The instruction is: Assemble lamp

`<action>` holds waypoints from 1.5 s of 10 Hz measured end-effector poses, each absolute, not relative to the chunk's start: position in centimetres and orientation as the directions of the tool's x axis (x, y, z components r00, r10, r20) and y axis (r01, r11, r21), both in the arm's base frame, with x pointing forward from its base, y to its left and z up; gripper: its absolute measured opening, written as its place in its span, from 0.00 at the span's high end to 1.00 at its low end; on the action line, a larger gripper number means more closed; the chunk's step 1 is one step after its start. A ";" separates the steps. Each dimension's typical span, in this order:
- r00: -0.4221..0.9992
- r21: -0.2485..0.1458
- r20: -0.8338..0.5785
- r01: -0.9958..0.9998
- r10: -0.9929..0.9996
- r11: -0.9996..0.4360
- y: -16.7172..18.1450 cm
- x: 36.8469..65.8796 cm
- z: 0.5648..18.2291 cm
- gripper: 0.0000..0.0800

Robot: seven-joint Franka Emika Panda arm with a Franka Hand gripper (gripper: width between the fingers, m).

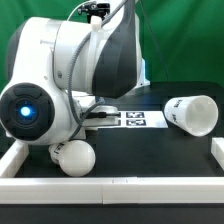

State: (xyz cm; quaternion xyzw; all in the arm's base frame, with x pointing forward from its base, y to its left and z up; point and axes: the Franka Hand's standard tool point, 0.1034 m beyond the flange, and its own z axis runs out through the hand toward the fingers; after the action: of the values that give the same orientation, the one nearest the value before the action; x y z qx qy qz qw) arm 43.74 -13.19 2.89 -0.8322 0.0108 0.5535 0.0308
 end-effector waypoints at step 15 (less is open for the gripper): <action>0.505 -0.110 -0.857 0.020 0.105 -0.994 -9.3 47.5 6.8 0.34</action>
Offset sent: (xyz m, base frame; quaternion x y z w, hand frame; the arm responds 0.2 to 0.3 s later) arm 0.0000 0.0000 0.0000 0.0000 0.0000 0.0000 1.0000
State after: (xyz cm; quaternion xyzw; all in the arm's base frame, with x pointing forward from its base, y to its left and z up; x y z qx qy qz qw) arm 47.54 -9.27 6.82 -0.8664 -0.0362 0.4963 0.0427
